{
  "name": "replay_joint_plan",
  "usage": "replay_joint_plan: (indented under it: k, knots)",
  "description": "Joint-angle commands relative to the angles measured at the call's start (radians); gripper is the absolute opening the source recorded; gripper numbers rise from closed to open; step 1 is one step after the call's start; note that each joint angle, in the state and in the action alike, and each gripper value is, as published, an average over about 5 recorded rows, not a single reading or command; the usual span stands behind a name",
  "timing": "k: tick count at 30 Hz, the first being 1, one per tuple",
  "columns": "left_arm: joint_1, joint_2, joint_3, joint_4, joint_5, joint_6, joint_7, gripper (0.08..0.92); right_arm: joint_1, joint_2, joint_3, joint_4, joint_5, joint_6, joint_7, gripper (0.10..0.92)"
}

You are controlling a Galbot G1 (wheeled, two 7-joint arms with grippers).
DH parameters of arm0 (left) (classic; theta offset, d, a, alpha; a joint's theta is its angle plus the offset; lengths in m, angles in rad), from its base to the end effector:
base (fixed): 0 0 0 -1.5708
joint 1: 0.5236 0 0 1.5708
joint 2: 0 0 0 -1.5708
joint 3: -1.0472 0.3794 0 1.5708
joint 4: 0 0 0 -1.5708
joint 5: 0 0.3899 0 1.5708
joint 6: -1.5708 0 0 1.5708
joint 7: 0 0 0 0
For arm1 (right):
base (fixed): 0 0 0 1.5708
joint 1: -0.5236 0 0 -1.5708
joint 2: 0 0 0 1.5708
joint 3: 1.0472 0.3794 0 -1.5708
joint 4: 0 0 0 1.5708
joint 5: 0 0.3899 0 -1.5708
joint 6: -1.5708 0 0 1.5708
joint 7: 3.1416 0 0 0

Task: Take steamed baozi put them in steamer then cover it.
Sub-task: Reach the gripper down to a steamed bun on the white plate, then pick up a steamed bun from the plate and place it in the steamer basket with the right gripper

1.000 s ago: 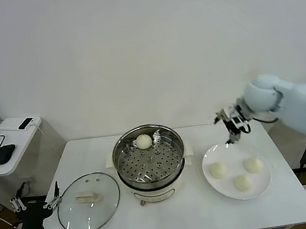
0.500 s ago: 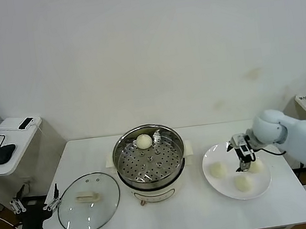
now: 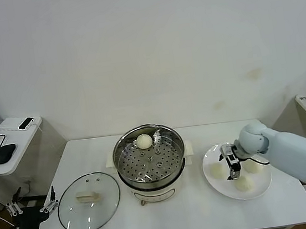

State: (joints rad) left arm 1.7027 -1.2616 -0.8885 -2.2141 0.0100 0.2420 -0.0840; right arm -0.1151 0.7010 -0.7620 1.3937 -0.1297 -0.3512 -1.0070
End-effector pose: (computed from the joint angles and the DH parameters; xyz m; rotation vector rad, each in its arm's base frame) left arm 0.1672 0.1503 -0.2607 0.3567 -2.8672 -0.6848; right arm 0.5224 -0.1049 -0.2534 1.2695 -1.4133 1.3798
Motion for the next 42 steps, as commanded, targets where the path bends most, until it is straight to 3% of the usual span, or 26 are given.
replay_joint_plan:
  k: [1,7,18,26,35,42]
  knots:
    - [-0.007,0.001,-0.001,0.007,0.000,0.000,-0.001,0.823,-0.034,0.063,0.018,-0.060,-0.031,-0.002,0.010,0.823]
    - [-0.010,0.001,0.001,0.010,0.001,-0.001,-0.002,0.823,-0.030,0.071,0.011,-0.069,-0.037,-0.011,0.023,0.811]
    - [-0.014,0.003,0.001,0.008,0.000,0.000,-0.003,0.823,-0.018,0.062,0.004,-0.061,-0.030,-0.023,0.011,0.652]
    - [-0.014,0.004,0.001,-0.002,-0.003,0.001,-0.004,0.823,0.063,0.010,-0.020,-0.014,0.008,-0.016,-0.029,0.582]
    - [-0.016,0.016,0.003,-0.012,-0.009,0.003,-0.003,0.823,0.293,-0.084,-0.081,0.049,0.096,-0.022,-0.050,0.574]
    - [-0.026,0.022,0.009,-0.013,-0.011,0.007,-0.002,0.823,0.545,-0.050,-0.193,0.100,0.237,-0.075,-0.019,0.581]
